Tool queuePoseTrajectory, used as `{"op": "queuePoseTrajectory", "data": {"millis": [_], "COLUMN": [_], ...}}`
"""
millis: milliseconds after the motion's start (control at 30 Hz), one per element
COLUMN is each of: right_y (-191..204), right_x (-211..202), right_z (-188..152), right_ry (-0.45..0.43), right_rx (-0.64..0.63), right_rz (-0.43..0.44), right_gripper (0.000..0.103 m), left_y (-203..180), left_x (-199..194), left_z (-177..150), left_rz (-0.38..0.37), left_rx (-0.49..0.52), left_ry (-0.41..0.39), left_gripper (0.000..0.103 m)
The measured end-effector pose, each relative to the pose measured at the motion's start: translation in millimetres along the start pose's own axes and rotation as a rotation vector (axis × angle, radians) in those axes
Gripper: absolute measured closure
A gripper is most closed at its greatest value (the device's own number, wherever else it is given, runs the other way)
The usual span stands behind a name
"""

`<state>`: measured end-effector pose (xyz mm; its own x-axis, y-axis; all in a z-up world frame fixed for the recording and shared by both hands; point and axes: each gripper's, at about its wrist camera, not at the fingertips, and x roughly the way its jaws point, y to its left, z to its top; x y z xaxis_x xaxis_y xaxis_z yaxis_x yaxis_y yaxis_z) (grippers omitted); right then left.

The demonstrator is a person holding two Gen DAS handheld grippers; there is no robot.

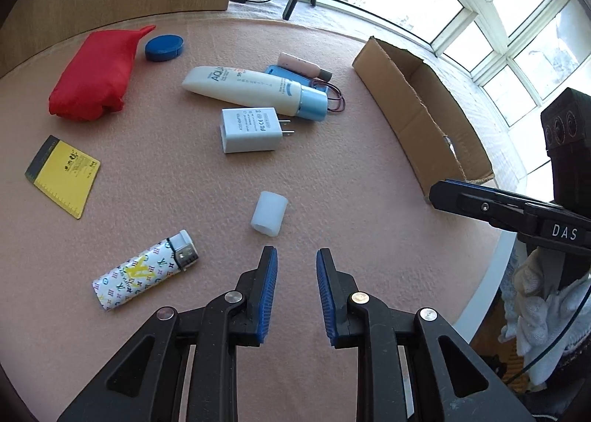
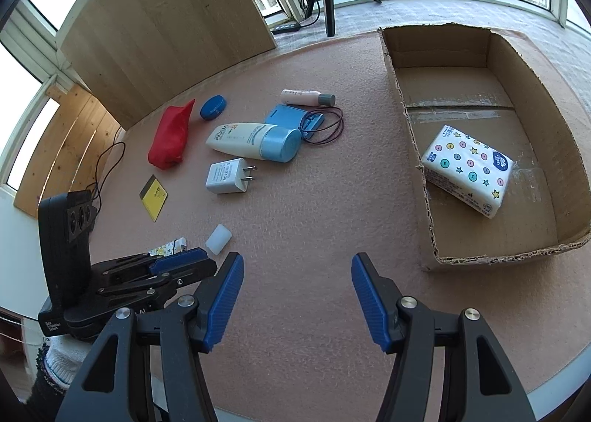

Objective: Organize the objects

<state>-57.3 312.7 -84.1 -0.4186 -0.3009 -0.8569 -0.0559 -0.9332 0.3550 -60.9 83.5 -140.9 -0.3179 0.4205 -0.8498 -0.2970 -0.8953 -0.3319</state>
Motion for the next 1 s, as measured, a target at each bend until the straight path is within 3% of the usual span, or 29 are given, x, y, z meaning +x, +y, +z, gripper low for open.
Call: {"op": "queuePoseTrajectory", "data": {"millis": [200, 533, 1000], "right_y": [12.0, 37.8, 56.0], "right_x": [18.0, 56.5, 86.4], "right_z": [0.3, 1.3, 2.5], "right_ry": [0.035, 0.105, 0.169], "right_rx": [-0.031, -0.057, 0.009], "right_rz": [0.004, 0.016, 0.065], "right_gripper": [0.045, 0.042, 0.042], "left_y": [44.2, 65.0, 72.7], "left_x": [-21.5, -5.3, -9.8], "left_z": [-4.3, -4.2, -12.2], "left_rz": [0.11, 0.218, 0.232], "left_rx": [-0.041, 0.049, 0.073], "left_ry": [-0.008, 0.072, 0.064], "left_gripper": [0.063, 0.056, 0.054]}}
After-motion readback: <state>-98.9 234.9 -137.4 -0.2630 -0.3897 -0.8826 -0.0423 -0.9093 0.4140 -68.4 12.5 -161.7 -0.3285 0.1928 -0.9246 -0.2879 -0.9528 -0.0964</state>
